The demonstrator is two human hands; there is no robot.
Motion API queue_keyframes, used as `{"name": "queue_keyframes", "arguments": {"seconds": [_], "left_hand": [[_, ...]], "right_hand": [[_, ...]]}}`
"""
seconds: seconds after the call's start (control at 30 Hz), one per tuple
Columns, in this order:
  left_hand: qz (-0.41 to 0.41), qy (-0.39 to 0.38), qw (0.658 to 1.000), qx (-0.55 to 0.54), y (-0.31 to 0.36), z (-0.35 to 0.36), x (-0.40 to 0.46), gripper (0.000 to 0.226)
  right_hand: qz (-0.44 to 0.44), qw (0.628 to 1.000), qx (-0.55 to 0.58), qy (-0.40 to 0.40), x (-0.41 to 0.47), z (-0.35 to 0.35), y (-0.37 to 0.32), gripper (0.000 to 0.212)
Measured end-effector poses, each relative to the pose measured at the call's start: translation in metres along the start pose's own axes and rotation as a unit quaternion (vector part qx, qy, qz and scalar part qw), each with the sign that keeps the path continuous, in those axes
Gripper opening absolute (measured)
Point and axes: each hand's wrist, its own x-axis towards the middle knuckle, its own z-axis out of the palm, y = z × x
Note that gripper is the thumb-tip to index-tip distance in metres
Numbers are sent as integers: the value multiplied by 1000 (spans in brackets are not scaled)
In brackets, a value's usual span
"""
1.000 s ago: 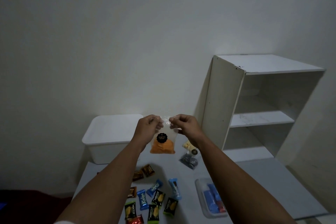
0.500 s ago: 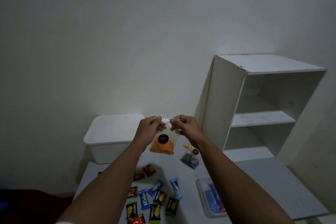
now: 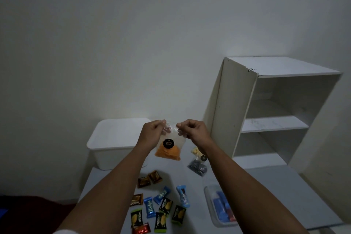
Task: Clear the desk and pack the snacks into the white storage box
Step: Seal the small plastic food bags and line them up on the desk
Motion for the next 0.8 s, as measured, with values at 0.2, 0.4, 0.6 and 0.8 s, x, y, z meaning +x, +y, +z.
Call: {"name": "queue_keyframes", "arguments": {"seconds": [0.2, 0.4, 0.6, 0.8], "left_hand": [[-25, 126, 991, 26, 1, 12, -10, 42], [-124, 18, 981, -146, 5, 22, -15, 26], [-100, -20, 991, -83, 4, 18, -20, 24], [-40, -88, 994, -42, 14, 8, -17, 31]], "right_hand": [[-47, 997, -48, 37, -6, 8, 9, 17], [-103, 993, -48, -6, -16, 21, 14, 9], [-60, 997, -44, -3, -18, 21, 9, 18], [36, 998, -34, -37, -9, 9, 1, 15]]}}
